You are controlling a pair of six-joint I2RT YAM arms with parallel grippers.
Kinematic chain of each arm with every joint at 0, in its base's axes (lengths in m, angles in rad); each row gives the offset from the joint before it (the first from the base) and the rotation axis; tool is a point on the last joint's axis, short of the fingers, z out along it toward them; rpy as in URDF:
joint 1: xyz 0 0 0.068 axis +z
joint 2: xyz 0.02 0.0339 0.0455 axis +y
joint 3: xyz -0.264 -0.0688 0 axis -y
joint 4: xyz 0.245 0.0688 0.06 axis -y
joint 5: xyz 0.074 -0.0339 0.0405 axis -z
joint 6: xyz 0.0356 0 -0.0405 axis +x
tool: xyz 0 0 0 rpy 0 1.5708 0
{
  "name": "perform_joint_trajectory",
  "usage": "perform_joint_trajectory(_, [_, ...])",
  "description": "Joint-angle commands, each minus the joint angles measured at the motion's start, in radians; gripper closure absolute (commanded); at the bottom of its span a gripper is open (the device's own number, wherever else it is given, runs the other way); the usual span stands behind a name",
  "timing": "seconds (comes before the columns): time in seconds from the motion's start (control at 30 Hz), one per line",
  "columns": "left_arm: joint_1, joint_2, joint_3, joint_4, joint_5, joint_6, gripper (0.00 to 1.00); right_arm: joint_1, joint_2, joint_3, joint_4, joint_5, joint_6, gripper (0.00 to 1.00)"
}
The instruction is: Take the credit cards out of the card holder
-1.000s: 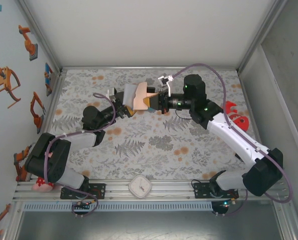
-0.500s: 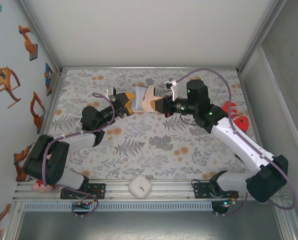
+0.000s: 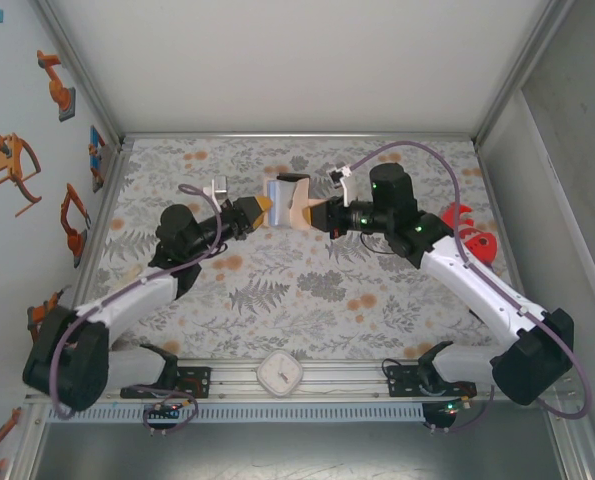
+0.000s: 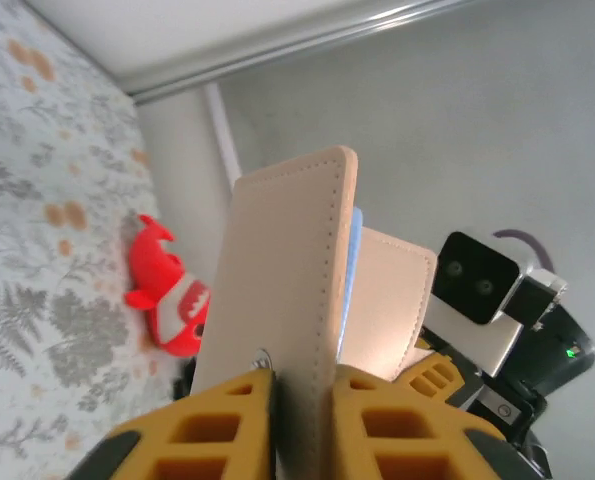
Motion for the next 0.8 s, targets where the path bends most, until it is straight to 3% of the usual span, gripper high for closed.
perform_joint_trajectory(0.0, [-0.053,-0.129,0.113,-0.500,-0.135,0.345,0.95,-0.003,-0.008,-0.016,0.098,-0.071,0.029,1.00])
perform_joint_trajectory(0.07, [-0.065,-0.165,0.122,-0.544,-0.172,0.374,1.00,-0.002,-0.003,-0.017,0.114,-0.081,0.039,1.00])
perform_joint_trajectory(0.77, [-0.075,-0.238,0.056,-0.472,-0.215,0.427,1.00,-0.001,0.058,-0.038,0.198,-0.017,0.120,1.00])
